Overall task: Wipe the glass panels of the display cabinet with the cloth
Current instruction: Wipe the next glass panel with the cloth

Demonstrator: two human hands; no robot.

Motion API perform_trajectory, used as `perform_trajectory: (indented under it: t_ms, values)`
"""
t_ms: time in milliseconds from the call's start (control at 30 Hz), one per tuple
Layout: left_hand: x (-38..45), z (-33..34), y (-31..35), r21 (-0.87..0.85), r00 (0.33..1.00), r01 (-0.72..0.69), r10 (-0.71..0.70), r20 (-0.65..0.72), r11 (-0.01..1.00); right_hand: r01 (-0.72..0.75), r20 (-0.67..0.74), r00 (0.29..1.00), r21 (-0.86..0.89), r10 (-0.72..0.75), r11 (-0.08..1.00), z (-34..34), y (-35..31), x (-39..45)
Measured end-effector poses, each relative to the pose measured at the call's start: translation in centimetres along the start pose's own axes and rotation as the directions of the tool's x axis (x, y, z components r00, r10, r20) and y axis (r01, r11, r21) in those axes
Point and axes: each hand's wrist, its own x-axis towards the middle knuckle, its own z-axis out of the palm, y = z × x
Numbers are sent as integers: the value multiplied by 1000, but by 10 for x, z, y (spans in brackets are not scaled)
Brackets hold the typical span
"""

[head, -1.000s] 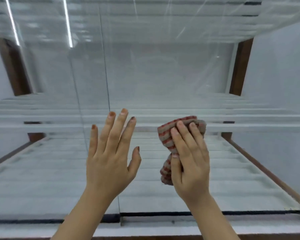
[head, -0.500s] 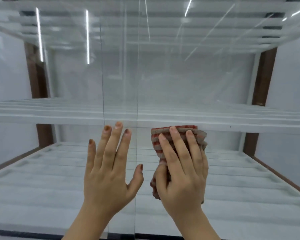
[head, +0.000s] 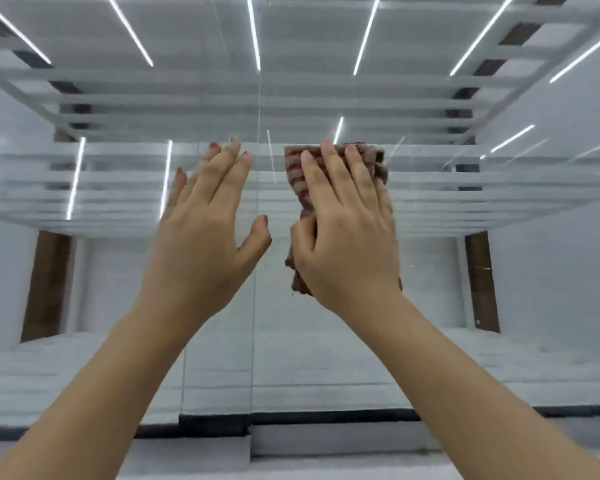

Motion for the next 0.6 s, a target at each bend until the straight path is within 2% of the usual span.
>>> perform_trajectory:
  t_ms: [100,167,400,600]
  values:
    - [-2,1,1,22,1000,-12,13,-25,1000,39,-28,999,-77,-41,996,1,0,-2]
    - [-2,1,1,27,999,-13,13,-30,1000,52,-27,998,-63,-54,997,1,-1,-3]
    - [-7,4,2,36,1000,13,-12,-27,999,122,94,989,-35,-119,992,-1,-2,13]
    - [-9,4,3,42,999,18,-16,-39,999,28,129,991,-73,-18,997,-18,36,23]
